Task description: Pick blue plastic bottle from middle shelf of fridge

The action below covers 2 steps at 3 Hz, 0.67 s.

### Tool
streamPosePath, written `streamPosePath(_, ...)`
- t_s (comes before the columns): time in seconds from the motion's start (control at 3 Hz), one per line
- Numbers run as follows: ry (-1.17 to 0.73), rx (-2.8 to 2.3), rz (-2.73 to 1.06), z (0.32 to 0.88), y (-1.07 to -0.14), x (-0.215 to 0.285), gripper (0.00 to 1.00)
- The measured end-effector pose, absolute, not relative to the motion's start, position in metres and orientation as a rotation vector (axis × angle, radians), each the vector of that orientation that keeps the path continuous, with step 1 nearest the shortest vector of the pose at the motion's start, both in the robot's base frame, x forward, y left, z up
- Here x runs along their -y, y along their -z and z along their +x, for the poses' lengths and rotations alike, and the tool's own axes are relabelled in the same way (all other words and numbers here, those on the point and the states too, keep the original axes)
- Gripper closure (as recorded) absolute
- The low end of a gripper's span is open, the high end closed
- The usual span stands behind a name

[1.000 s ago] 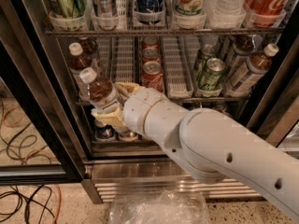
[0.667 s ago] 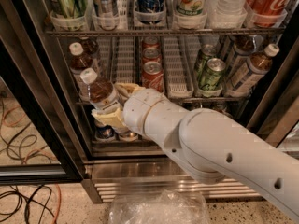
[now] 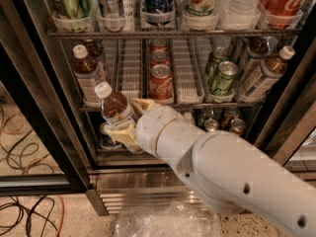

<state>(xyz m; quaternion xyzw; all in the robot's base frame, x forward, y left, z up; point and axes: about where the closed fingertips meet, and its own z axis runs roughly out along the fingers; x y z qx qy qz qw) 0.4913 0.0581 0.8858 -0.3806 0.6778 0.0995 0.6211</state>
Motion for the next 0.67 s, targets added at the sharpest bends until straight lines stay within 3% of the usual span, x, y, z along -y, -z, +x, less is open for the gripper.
streamPosePath(0.67,-0.128,-1.646,-0.782,0.467,-0.878,-0.013,1.00)
